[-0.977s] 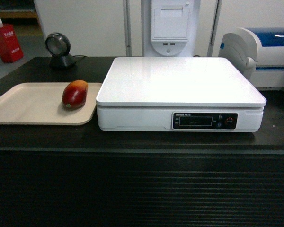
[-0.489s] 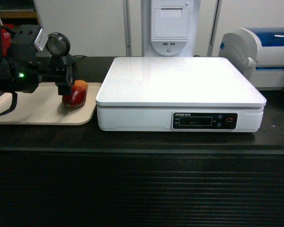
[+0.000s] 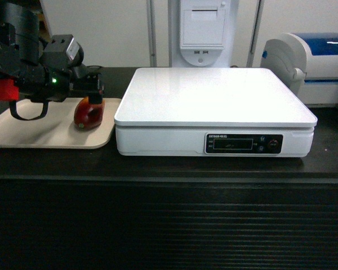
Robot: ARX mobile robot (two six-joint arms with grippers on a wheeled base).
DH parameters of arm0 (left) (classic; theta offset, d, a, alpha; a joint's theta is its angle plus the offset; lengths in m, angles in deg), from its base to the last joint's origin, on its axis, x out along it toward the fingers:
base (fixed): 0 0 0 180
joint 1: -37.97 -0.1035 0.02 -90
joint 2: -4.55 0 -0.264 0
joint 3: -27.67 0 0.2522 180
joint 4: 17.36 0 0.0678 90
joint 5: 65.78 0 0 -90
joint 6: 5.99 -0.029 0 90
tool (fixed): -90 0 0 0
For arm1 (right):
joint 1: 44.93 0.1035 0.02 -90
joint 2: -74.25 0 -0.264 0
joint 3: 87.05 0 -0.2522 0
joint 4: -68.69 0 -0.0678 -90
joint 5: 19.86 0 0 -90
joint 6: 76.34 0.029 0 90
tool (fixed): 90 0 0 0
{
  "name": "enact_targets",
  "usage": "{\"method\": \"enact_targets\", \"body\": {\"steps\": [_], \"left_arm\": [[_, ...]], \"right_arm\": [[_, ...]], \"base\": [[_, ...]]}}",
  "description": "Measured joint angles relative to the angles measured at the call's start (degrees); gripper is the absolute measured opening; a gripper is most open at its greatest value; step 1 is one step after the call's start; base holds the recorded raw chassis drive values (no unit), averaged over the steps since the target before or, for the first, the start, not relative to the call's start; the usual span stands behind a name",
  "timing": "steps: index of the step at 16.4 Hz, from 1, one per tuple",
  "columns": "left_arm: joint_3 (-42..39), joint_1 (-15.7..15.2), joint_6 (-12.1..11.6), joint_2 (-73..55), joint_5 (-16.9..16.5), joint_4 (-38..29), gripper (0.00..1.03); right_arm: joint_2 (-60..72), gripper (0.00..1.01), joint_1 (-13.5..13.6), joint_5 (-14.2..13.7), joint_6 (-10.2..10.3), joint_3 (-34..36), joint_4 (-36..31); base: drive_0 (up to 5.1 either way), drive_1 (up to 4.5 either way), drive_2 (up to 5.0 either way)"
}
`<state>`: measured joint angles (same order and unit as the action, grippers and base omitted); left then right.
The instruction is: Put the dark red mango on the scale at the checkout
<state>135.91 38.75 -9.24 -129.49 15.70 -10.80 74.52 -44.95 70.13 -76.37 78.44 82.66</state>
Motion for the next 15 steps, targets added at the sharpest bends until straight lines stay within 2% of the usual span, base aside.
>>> {"method": "enact_targets", "body": {"steps": [2, 5, 11, 15], "left_arm": [[6.3, -0.2, 0.1, -3.7, 0.3, 4.5, 0.98], [9.9, -0.5, 0.3, -5.9, -0.1, 7.5, 0.98], [14.2, -0.7, 0.1, -9.1, -0.4, 13.2, 0.98], [14.3, -0.6, -1.0, -9.8, -0.5, 14.7, 0.98]], "right_arm": [[0.0, 0.98, 0.0, 0.0, 0.0, 0.0, 0.0], [0.0, 0.98, 0.0, 0.0, 0.0, 0.0, 0.0], [0.0, 0.98, 0.0, 0.0, 0.0, 0.0, 0.0], [0.0, 0.98, 0.0, 0.0, 0.0, 0.0, 0.0]], "base": [[0.0, 0.0, 0.0], [0.0, 0.0, 0.0], [0.0, 0.0, 0.0], [0.0, 0.0, 0.0]]}}
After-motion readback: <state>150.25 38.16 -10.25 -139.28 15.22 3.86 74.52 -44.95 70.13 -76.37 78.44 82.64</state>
